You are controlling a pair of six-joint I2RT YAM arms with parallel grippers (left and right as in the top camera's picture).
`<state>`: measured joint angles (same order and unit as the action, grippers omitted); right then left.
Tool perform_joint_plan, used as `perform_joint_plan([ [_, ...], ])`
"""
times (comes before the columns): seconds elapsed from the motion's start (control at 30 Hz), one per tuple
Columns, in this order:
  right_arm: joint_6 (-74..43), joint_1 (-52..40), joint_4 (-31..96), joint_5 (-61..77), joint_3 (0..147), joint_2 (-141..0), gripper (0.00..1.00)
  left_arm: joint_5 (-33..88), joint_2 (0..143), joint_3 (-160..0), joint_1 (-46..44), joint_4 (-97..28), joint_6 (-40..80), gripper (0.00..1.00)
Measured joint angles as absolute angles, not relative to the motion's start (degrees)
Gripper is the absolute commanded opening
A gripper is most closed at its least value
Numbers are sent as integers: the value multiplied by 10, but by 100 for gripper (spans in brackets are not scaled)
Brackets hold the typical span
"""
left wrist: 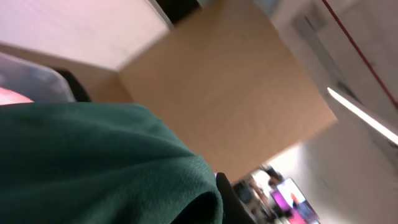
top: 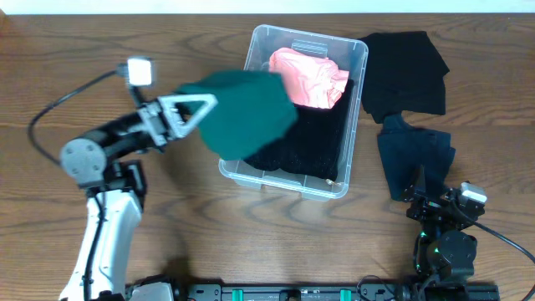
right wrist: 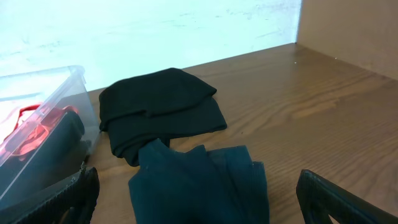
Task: Pack container
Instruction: 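Lift the green garment and carry it right over the container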
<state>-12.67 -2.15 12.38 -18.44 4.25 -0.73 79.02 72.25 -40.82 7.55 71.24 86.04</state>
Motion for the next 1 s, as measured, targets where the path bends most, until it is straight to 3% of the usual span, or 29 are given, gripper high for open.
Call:
perform_joint_plan([
  [0.4,-127,-22,124,-184,43,-7,99,754,747,-409,-71,514,678,6],
  [0.83,-127,-22,124,-184,43,-7,99,684,847,-446,-88,475,601,6],
  [1.0,-127,-22,124,-184,43,-7,99,677,848,-535,-89,323,576,6],
])
